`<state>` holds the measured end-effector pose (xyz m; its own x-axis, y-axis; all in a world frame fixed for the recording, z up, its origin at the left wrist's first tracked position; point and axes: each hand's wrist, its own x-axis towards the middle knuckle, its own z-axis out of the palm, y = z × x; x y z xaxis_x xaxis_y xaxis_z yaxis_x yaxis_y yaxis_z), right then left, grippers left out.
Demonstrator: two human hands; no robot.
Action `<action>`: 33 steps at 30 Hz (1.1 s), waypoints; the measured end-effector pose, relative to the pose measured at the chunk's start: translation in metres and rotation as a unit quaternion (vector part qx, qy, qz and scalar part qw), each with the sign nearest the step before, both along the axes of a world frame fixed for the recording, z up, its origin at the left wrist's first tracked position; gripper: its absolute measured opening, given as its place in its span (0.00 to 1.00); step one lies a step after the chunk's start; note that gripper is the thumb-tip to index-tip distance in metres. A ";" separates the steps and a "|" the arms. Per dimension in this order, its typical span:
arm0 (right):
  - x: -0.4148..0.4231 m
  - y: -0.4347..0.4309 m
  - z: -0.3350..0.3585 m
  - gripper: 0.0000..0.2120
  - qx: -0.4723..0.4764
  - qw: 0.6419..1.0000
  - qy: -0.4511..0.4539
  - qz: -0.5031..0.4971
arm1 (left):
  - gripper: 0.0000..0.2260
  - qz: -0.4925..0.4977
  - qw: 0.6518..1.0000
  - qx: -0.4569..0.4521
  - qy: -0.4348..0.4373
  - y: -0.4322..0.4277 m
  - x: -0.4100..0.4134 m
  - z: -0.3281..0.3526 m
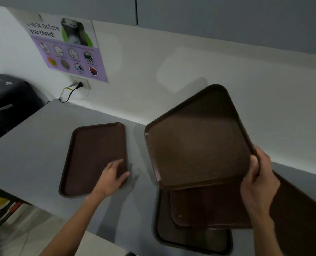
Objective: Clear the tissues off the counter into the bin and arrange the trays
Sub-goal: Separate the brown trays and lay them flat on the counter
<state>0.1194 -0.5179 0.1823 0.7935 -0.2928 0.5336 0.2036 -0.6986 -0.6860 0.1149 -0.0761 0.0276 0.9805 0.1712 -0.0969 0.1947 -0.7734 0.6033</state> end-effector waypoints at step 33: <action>0.030 0.374 -0.130 0.15 0.087 0.965 0.224 0.104 | 0.11 0.227 0.939 -0.247 -0.078 0.214 -0.011 0.050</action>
<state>0.1492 -0.1441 0.0518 0.9843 -0.1568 0.0804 -0.0176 -0.5415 -0.8405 0.1044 0.1378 0.0780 0.8261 0.5471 -0.1351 0.3159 -0.2510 0.9150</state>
